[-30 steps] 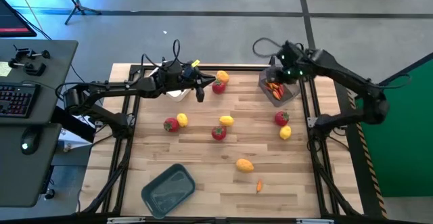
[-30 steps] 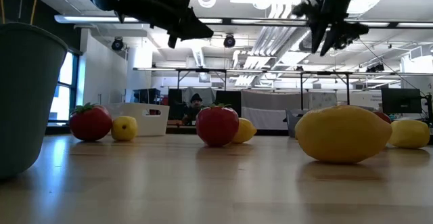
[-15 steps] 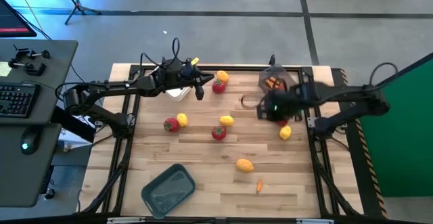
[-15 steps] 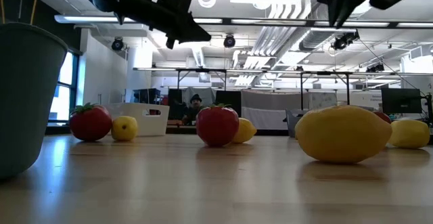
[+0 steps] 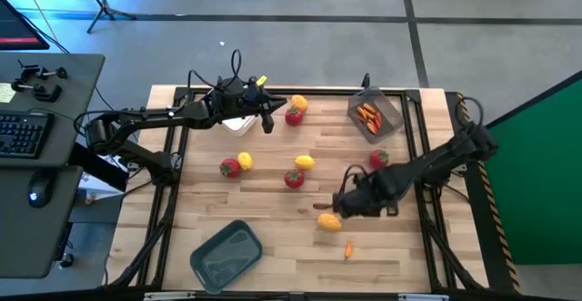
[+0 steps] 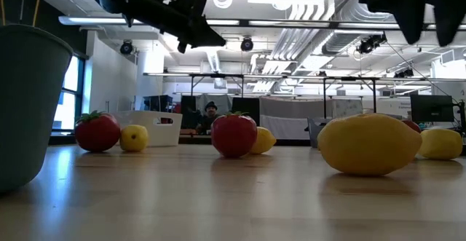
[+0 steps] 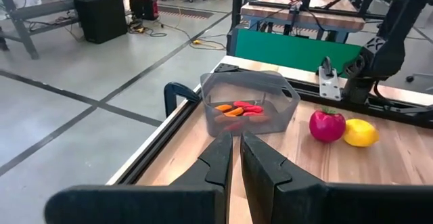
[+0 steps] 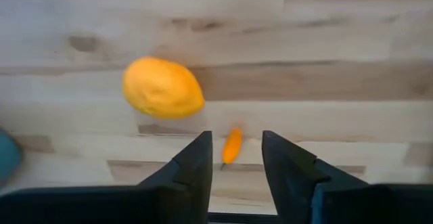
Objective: Sort produce into baskets
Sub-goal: Put the orange chili pepper into the black transparent bin
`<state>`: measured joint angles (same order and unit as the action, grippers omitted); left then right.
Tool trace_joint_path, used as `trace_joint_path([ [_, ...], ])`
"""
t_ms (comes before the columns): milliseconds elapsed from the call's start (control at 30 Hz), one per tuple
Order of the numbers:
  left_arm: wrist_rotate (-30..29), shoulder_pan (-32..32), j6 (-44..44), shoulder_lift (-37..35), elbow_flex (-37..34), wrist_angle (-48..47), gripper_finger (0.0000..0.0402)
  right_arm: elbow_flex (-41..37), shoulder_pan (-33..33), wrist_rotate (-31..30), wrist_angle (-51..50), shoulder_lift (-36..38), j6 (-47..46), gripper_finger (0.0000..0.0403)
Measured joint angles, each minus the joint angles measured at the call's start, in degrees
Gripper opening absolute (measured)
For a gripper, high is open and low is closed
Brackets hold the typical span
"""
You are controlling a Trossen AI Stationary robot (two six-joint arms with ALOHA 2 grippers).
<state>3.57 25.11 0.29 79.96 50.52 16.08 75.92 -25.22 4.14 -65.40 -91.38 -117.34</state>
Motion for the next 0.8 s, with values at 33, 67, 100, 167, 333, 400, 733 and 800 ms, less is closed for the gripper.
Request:
trace_joint_path([
  [33,0.0,0.0,0.2,0.0,0.0,0.0,0.0017,0.0,-0.9,0.0,1.0,-0.9,-1.1,0.0123],
  [67,0.0,0.0,0.4,0.0,0.0,0.0,0.0017,0.0,-1.7,0.3,2.0,-1.9,-2.0,0.0123],
  [100,0.0,0.0,0.4,0.0,0.0,0.0,0.0017,0.0,-2.5,0.5,3.1,-2.8,-2.8,0.0124],
  [167,0.0,0.0,0.4,0.0,0.0,-0.3,0.0017,0.0,-4.0,0.6,5.3,-4.8,-4.5,0.0124],
  [333,0.0,0.0,-0.1,0.0,0.0,-2.9,0.0017,0.0,-7.6,0.9,9.4,-9.3,-8.0,0.0124],
  [400,0.0,0.0,-0.1,0.0,0.0,-3.6,0.0017,0.0,-8.7,0.9,10.7,-11.0,-8.7,0.0124],
  [733,0.1,0.0,0.4,0.0,0.0,-4.3,0.0017,0.0,-11.3,0.8,16.1,-19.5,-11.1,0.0124],
  [800,0.1,0.0,0.4,0.0,0.0,-4.6,0.0017,0.0,-11.3,0.8,17.2,-20.7,-11.4,0.0124],
])
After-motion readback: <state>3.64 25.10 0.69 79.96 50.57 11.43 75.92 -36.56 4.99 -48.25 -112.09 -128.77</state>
